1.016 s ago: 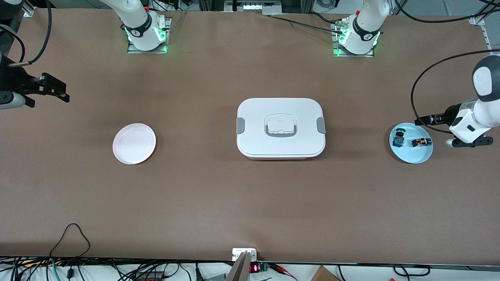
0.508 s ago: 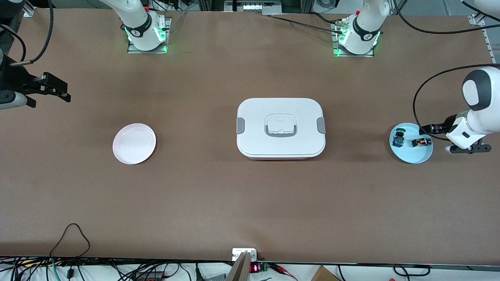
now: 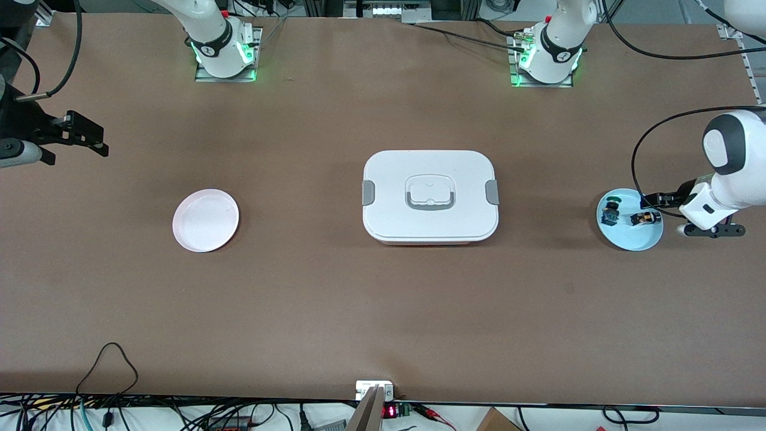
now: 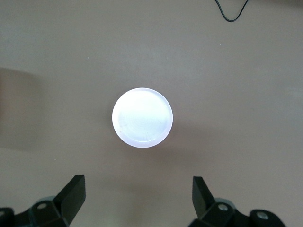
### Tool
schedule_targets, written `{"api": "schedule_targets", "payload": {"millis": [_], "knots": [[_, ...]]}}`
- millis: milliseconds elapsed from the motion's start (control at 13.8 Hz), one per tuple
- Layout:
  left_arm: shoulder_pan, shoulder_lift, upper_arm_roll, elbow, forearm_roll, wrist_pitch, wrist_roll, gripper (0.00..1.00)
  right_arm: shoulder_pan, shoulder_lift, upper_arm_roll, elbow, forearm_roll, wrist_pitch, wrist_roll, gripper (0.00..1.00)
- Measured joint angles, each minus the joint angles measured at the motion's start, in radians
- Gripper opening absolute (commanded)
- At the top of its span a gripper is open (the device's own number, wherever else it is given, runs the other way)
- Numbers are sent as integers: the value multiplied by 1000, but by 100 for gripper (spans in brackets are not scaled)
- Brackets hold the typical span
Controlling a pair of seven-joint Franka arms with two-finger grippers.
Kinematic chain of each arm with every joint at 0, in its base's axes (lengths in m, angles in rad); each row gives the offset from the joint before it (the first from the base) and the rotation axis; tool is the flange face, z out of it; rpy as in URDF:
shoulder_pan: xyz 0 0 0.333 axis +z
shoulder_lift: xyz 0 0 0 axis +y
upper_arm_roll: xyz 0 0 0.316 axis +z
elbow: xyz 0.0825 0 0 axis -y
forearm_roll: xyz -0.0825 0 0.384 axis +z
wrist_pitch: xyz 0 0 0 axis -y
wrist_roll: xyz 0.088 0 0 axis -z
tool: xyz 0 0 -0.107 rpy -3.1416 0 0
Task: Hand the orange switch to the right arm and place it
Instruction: 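Close the left gripper on the orange-and-black switch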
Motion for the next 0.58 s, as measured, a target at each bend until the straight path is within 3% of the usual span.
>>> {"api": "schedule_targets", "payload": {"millis": [581], "knots": [[33,69,0,-1,0,136,123,100,0,0,3,0,1,0,0,100]]}}
